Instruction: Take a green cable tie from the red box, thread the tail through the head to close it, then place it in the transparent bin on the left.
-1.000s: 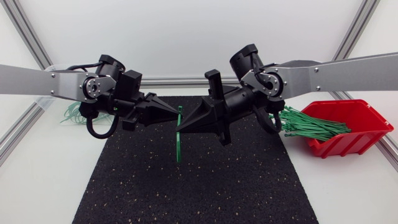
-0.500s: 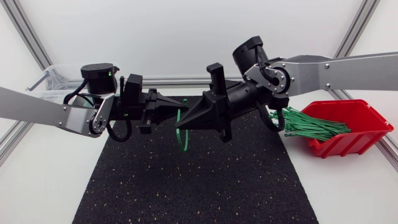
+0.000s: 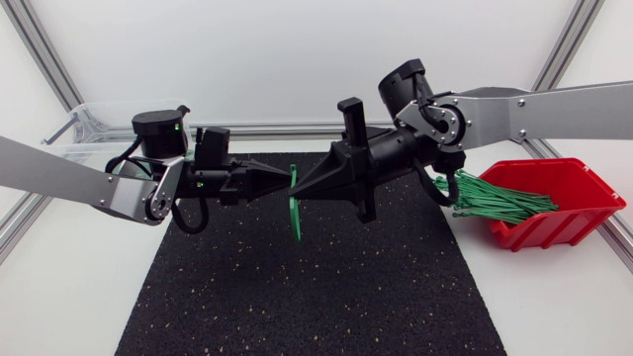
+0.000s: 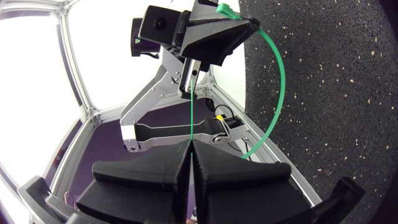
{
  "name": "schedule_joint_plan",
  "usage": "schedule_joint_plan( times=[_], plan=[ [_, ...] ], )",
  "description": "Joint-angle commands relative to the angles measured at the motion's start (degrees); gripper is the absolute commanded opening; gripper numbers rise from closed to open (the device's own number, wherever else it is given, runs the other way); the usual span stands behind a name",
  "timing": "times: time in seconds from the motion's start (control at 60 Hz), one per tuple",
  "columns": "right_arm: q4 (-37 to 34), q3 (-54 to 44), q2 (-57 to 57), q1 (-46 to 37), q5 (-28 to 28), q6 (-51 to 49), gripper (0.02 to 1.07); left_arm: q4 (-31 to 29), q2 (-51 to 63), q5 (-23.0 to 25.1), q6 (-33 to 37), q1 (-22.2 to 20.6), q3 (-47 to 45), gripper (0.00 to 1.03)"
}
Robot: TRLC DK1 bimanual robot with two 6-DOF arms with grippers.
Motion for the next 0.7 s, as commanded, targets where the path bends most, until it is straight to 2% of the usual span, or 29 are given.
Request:
schedule_joint_plan(
  times=[0.0, 0.283, 0.683],
  plan=[
    [-1.3, 1.1, 1.7, -0.6, -0.5, 1.9, 0.08, 1.1, 2.0, 0.7, -3.3, 0.4, 0.4, 0.04],
    [-3.1, 1.1, 3.5, -1.0, -0.6, 1.0, 0.08, 2.3, 1.0, 0.6, -9.2, -0.6, 0.3, 0.04],
    [-4.4, 1.1, 3.0, -1.4, -1.4, 0.0, 0.08, 3.4, -2.9, -0.8, -10.0, -2.7, -2.9, 0.04]
  ],
)
